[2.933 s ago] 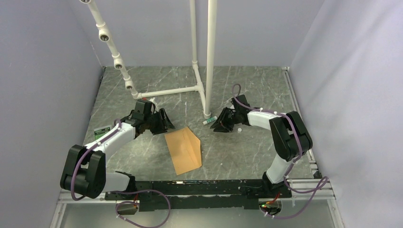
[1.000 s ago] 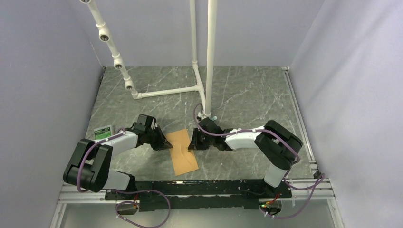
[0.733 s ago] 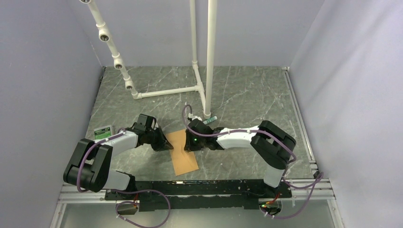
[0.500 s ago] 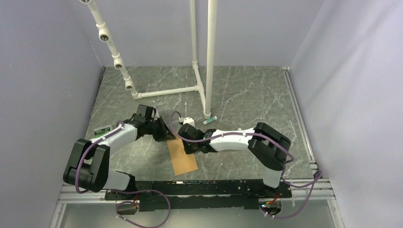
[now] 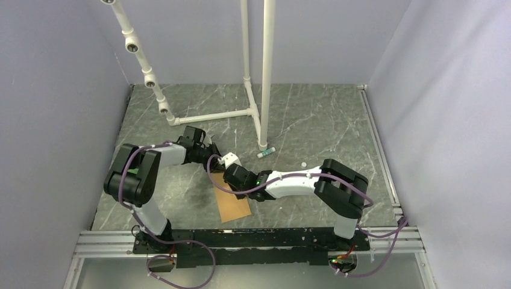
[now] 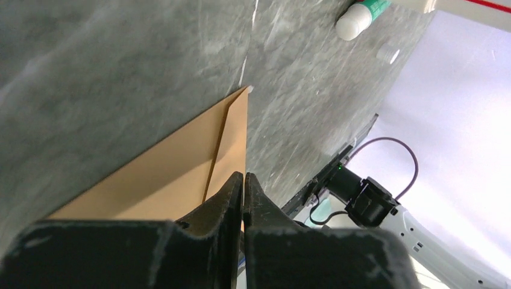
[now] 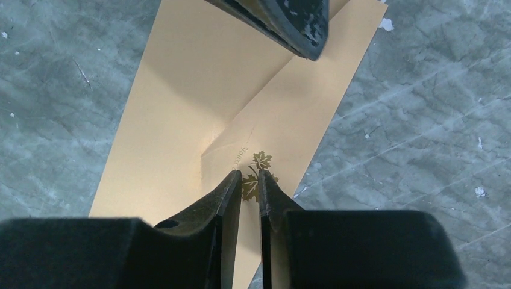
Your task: Place the letter into the envelope and seal it
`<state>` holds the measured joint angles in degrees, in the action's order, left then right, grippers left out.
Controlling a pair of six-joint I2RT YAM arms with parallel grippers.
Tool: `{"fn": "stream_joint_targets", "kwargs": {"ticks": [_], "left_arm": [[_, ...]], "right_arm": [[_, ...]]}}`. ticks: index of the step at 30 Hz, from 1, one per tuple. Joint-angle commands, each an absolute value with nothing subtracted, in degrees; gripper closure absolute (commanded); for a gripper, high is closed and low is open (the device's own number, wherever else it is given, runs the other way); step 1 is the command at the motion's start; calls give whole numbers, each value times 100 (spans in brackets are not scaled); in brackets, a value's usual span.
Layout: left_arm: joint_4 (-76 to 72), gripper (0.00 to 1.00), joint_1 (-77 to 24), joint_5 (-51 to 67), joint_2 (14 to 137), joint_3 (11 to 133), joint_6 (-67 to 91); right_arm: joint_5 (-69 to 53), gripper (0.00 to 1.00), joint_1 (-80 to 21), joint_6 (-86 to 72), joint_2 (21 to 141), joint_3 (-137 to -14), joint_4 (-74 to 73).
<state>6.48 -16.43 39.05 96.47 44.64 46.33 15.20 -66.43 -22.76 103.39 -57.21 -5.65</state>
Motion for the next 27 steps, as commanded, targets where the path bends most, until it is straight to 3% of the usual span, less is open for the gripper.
{"fn": "stream_joint_targets", "kwargs": {"ticks": [1, 7, 13, 27], "left_arm": [[-29, 90, -1652, 4586, 9995, 4717, 4467], [-647, 88, -1673, 4682, 10243, 4562, 4443], [-161, 88, -1749, 4446, 10591, 4614, 4065], [518, 98, -1626, 4116, 10747, 4243, 4110]], "right_arm": [[1582, 79, -6650, -1943, 10600, -5401, -879], [1530, 80, -6651, -1925, 10538, -5383, -824], [1416, 80, -6645, -1907, 10563, -5632, -976], [1509, 80, -6530, -1847, 11138, -6441, -1163]]}}
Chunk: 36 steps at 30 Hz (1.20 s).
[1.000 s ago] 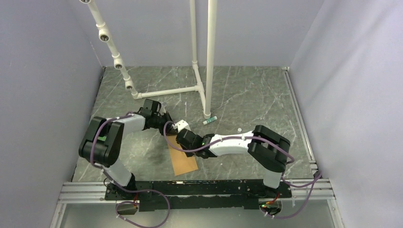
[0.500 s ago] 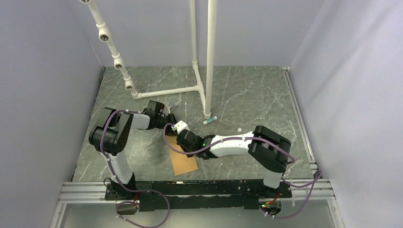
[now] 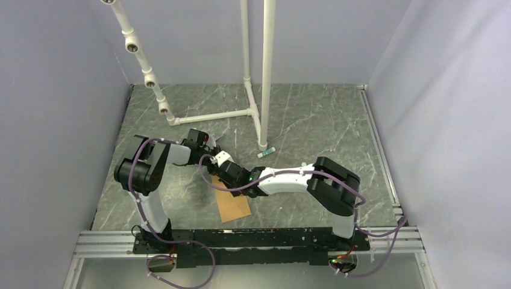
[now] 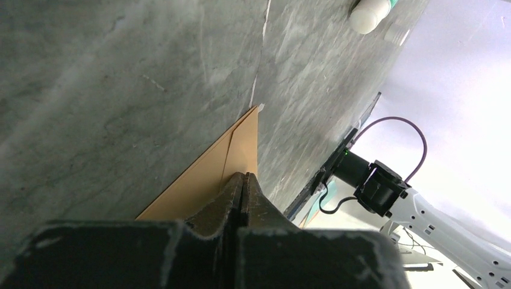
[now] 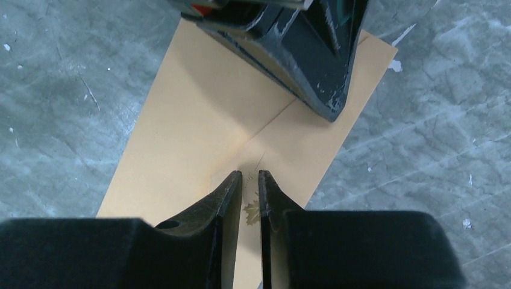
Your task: Place the letter into the envelope and seal it
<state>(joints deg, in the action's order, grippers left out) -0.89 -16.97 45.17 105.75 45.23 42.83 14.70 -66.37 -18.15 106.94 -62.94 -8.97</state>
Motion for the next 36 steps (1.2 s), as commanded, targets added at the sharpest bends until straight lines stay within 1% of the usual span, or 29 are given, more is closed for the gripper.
{"fn": "stream_joint_targets", "kwargs": {"ticks": [1, 6, 9, 14, 18, 25, 36], "left_arm": [[522, 98, -1596, 4120, 10755, 4229, 4113], [355, 98, -1508, 4238, 10790, 4150, 4247], [203, 98, -1457, 4382, 10816, 4129, 4368], [382, 97, -1433, 4278, 10800, 4251, 4299], [432, 98, -1433, 4259, 10838, 4284, 4307], [508, 98, -1422, 4207, 10852, 4322, 4271], [562, 98, -1415, 4176, 10904, 4342, 4242]], "right_arm": [[1511, 81, -6518, -1884, 11177, -6505, -1195], [1462, 84, -6502, -1981, 11328, -6719, -1341], [1205, 86, -6519, -1915, 11207, -6607, -1287], [744, 89, -6560, -1833, 10943, -6281, -1250], [466, 93, -6682, -1619, 11025, -6310, -1324], [603, 95, -6917, -1508, 11231, -6486, -1550], [833, 96, -7084, -1591, 11179, -6492, -1827]]}}
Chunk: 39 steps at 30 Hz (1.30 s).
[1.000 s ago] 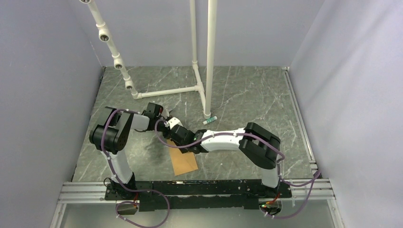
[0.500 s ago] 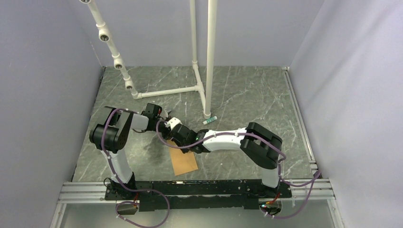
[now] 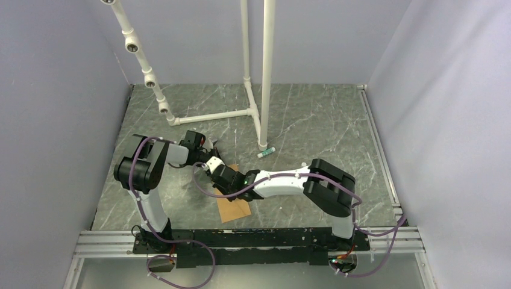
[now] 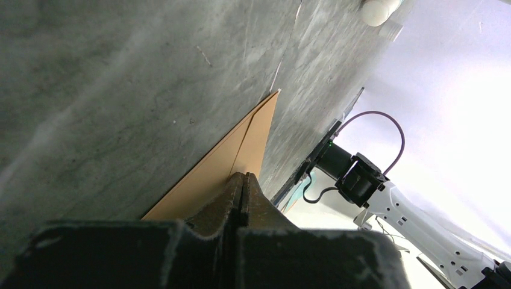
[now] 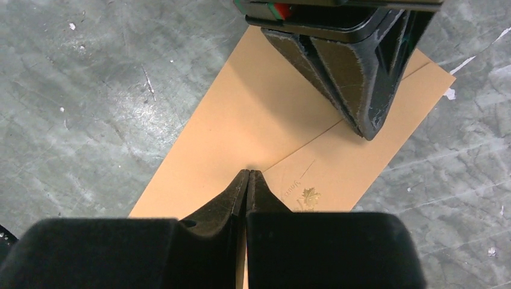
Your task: Place the letter into the envelope and seal it
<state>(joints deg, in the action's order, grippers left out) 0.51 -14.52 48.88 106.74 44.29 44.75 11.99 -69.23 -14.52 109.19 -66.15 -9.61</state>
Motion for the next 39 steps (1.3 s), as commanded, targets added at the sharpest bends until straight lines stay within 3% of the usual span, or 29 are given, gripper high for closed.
{"fn": "stream_joint_targets", "kwargs": {"ticks": [1, 9, 19, 39], "left_arm": [[570, 98, -1415, 4182, 10905, 4349, 4241], [572, 98, -1415, 4141, 10906, 4342, 4236], [669, 98, -1415, 4106, 10843, 4342, 4186], [402, 97, -1378, 4361, 10914, 4282, 4363]], "right_arm": [[799, 95, -7084, -1615, 11153, -6440, -1843], [933, 93, -7017, -1898, 10901, -6312, -1829], [1329, 83, -6669, -1986, 10768, -7841, -2202], [1064, 85, -6504, -2044, 11349, -7647, -2217]]}}
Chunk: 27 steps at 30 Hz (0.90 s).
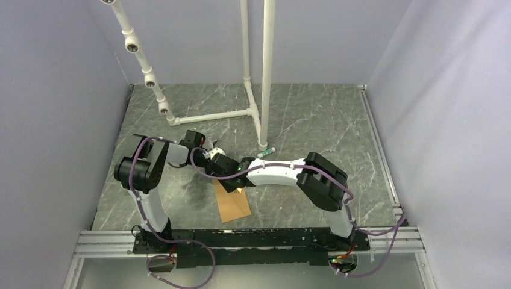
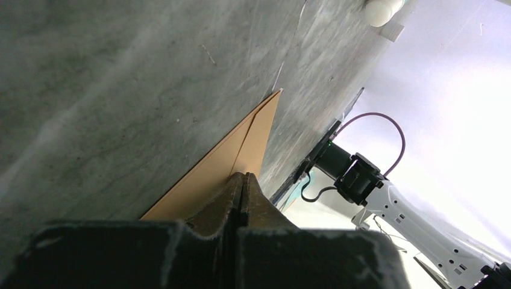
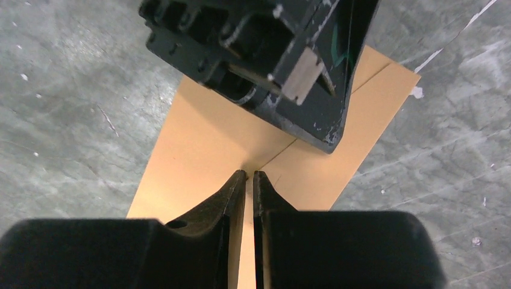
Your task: Place the letter into the envelope and seal it
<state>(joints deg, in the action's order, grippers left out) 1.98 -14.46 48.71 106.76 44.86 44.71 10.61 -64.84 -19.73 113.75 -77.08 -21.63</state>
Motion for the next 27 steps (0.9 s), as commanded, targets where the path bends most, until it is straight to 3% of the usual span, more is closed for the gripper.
{"fn": "stream_joint_targets", "kwargs": {"ticks": [1, 27], "left_arm": [[319, 98, -1380, 4407, 10926, 4254, 4416], [404, 97, -1354, 4446, 11217, 4456, 4430]], "right_arm": [[1071, 85, -6504, -2034, 11354, -7639, -2215], [604, 90, -6779, -1663, 11016, -6697, -2136]]}}
